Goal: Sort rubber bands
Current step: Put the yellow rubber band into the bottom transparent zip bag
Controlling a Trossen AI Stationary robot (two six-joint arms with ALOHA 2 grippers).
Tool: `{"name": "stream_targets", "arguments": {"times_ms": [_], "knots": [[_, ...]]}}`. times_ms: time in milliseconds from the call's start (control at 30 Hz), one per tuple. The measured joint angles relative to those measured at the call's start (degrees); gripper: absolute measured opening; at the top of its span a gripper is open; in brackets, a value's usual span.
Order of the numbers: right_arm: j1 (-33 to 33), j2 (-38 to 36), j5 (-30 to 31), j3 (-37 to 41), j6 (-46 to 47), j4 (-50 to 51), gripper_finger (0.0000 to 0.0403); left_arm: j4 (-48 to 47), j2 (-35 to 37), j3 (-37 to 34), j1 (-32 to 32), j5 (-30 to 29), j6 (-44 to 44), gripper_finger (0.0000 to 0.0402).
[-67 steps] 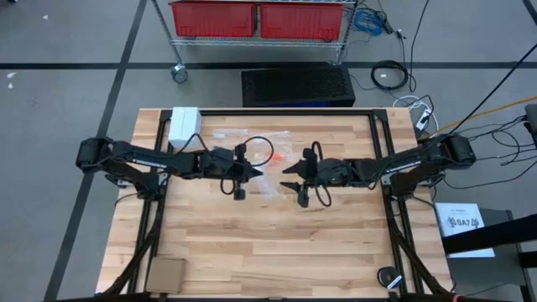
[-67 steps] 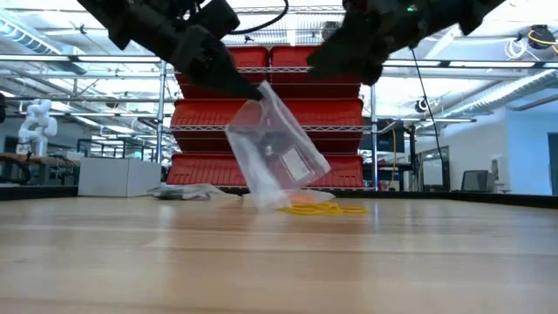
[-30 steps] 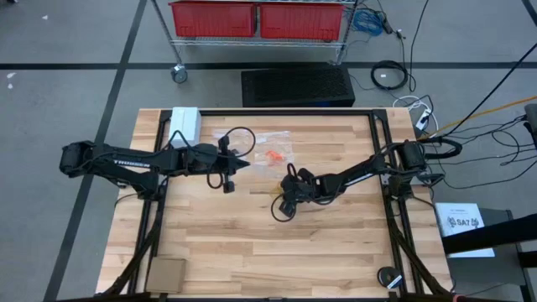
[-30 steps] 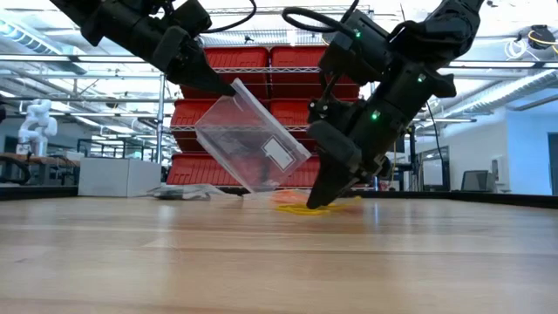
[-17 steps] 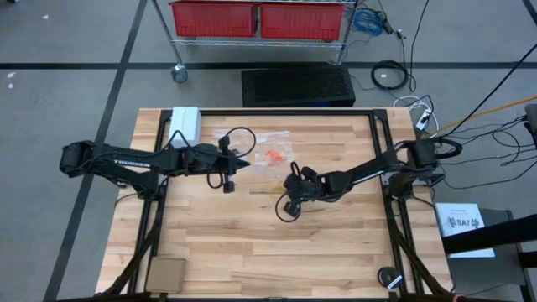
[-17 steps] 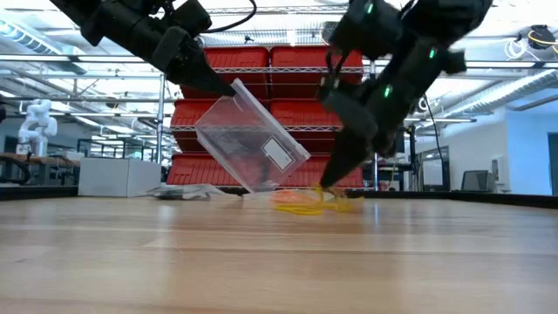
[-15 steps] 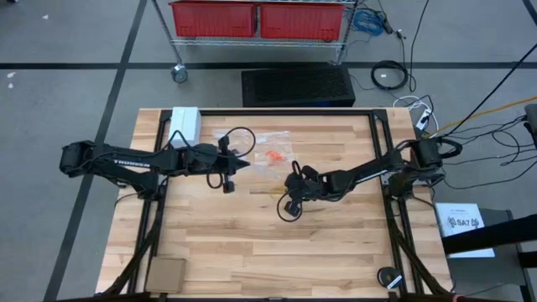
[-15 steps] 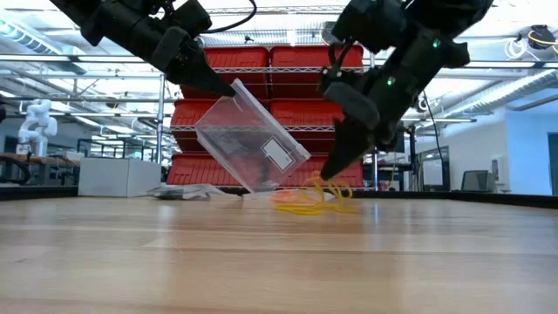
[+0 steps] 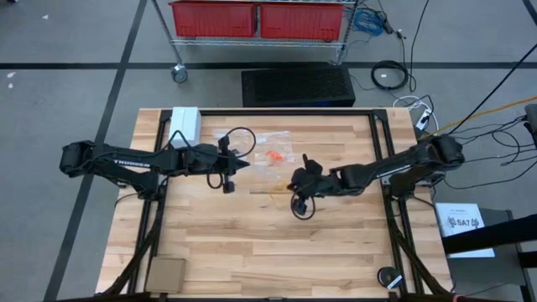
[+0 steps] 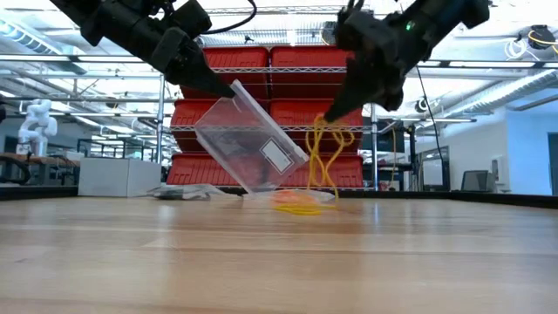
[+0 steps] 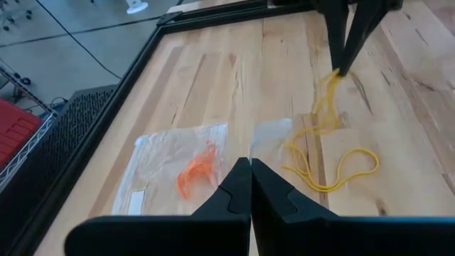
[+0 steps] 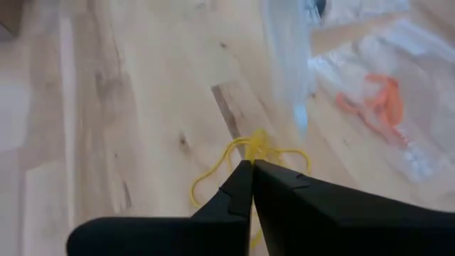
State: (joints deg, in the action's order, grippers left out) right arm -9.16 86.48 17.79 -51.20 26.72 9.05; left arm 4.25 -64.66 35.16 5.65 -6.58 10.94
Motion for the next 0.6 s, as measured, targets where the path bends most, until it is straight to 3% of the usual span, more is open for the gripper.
{"name": "stream_targets", "arguments": {"times_ms": [600], "knots": [[-2.2, -11.0, 0.3, 0.0, 0.1, 10.5, 0.0001, -0.5, 0.0, 0.0, 0.0, 0.0, 0.0, 0.0000]]}}
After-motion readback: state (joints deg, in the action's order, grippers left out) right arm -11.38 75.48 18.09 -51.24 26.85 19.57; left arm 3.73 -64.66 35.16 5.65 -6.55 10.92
